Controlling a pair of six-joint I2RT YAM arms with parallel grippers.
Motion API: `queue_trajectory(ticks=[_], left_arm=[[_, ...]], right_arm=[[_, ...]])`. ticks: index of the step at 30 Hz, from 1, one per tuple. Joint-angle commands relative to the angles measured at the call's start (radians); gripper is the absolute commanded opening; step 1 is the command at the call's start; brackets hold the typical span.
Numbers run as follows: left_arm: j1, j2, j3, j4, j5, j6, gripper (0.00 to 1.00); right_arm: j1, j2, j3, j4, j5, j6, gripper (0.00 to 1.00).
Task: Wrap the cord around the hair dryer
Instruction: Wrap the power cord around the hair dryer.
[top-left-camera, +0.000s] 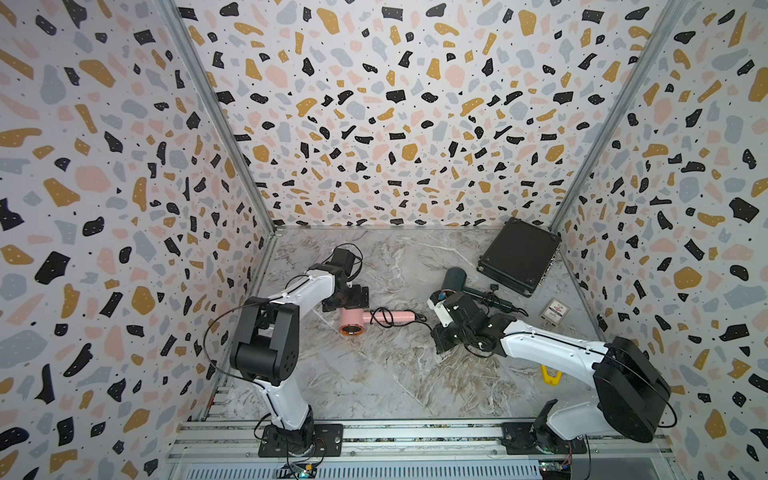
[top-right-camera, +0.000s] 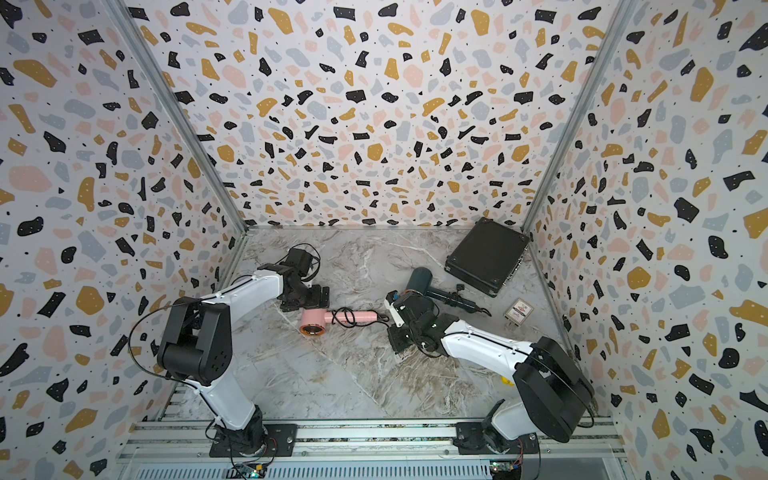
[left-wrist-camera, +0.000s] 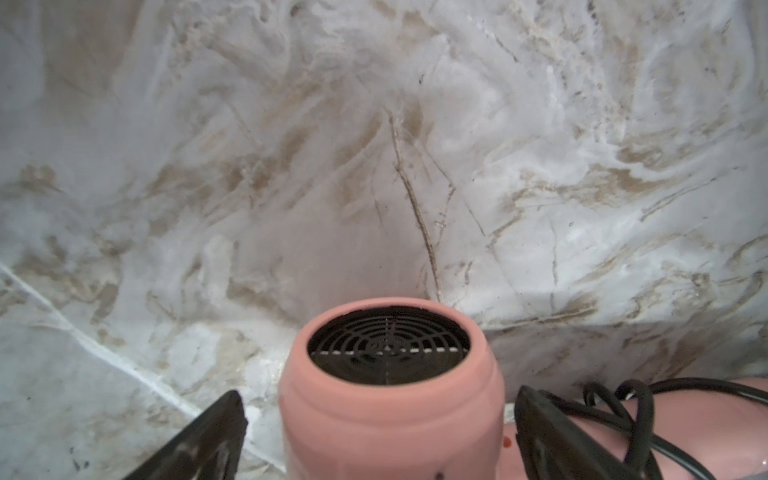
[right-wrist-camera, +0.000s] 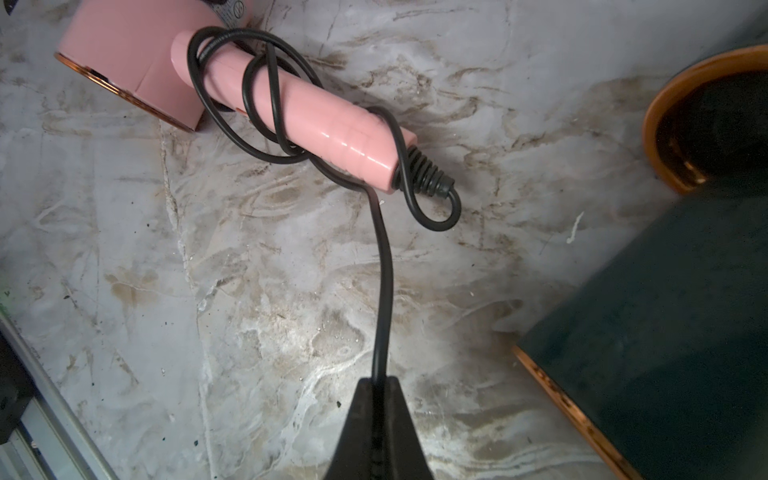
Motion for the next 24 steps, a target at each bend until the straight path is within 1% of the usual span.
queue_trajectory(ticks=[1,5,10,14,17,21,24], left_arm=[[-0.007,0.011,-0.026,-0.001,0.018,-0.004,1.0],[-0.007,0.043,-0.038,0.028,0.031,-0.008,0.93],[-0.006,0.082,-0.041,0.057,0.052,-0.012,0.8],[-0.006,0.112,-0.046,0.076,0.062,-0.013,0.66],[-0.007,0.105,-0.038,0.065,0.059,-0.013,0.51],[-0.007,0.043,-0.023,0.026,0.02,-0.008,0.23],[-0.013,0.009,0.007,-0.018,-0.019,0.011,0.04]], right_arm=[[0.005,-0.01,0.032,-0.012,0.017,-0.001,0.0],[0.007,-0.003,0.04,-0.026,0.009,-0.011,0.0],[0.011,-0.008,0.045,-0.035,0.017,-0.02,0.0],[0.014,-0.005,0.058,-0.049,0.017,-0.033,0.0],[0.016,-0.002,0.082,-0.083,-0.017,-0.057,0.0],[0.034,-0.008,0.203,-0.236,-0.115,-0.146,0.0],[0.054,-0.023,0.309,-0.337,-0.159,-0.233,0.0]])
